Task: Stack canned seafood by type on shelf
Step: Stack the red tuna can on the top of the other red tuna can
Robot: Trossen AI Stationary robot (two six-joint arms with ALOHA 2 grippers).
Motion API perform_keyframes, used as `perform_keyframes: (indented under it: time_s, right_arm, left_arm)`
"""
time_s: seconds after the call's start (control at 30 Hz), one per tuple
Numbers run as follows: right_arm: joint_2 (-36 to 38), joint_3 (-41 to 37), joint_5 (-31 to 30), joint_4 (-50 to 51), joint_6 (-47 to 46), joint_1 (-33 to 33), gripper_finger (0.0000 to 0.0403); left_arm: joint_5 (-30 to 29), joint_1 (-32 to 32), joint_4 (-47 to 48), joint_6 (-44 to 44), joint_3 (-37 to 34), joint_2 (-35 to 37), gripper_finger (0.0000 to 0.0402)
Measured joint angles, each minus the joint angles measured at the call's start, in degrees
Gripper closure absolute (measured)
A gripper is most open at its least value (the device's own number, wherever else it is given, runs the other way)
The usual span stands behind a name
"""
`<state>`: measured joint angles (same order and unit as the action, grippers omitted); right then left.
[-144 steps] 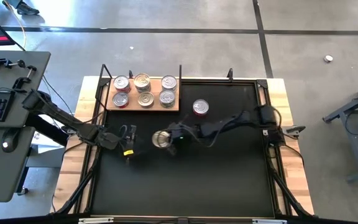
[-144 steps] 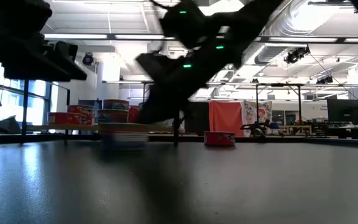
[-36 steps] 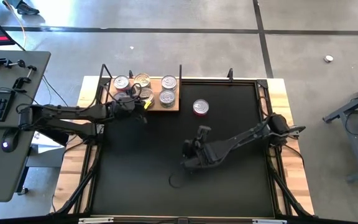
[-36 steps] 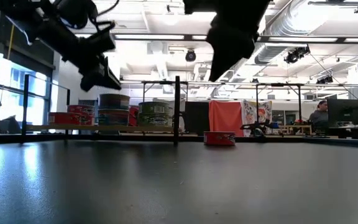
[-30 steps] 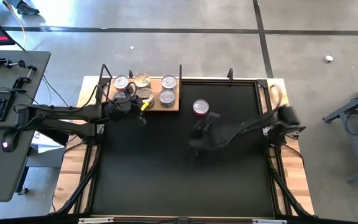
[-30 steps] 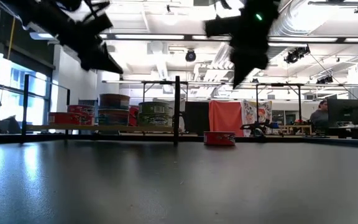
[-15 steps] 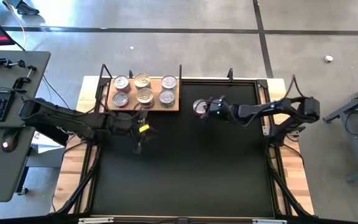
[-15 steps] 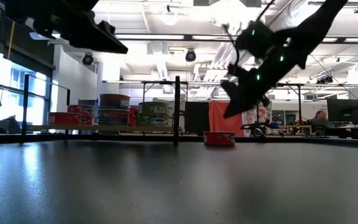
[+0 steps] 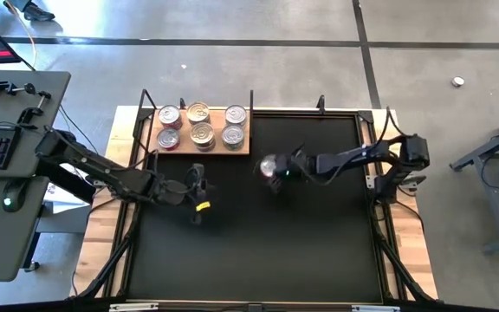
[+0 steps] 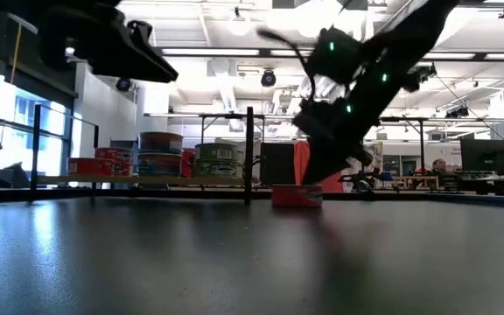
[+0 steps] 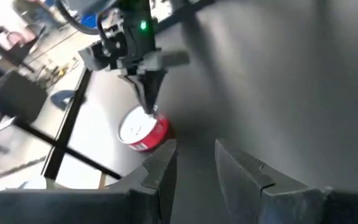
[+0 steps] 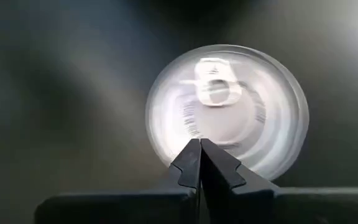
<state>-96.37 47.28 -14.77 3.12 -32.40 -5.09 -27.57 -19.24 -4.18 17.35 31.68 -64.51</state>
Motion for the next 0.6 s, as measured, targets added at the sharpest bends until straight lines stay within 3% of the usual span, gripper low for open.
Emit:
perform_keyframes:
  time_s: [0.17, 0.4, 0.5, 0.6]
  right_arm:
    - [-3.56, 5.77, -1.00, 0.27, -6.59, 9.43, 0.0403]
    - [-21.99, 22.33, -2.17, 1.18, -8.69, 14.80, 0.0403]
    - [-29.53, 33.45, -1.76, -0.19, -1.68, 14.29, 0.0403]
    - [-32.03, 43.41, -2.86, 4.34, 7.00, 14.42, 0.0403]
  left_arm:
    - [-0.02, -5.30, 1.74, 1.26, 0.00, 0.85, 0.0298]
    - [-2.64, -11.98, 3.66, 1.11, 0.02, 3.40, 0.0298]
    - [-7.21, -14.16, 5.01, 0.74, 0.02, 4.85, 0.0298]
    - [-10.93, -15.86, 7.77, -1.24, 0.02, 6.31, 0.0298]
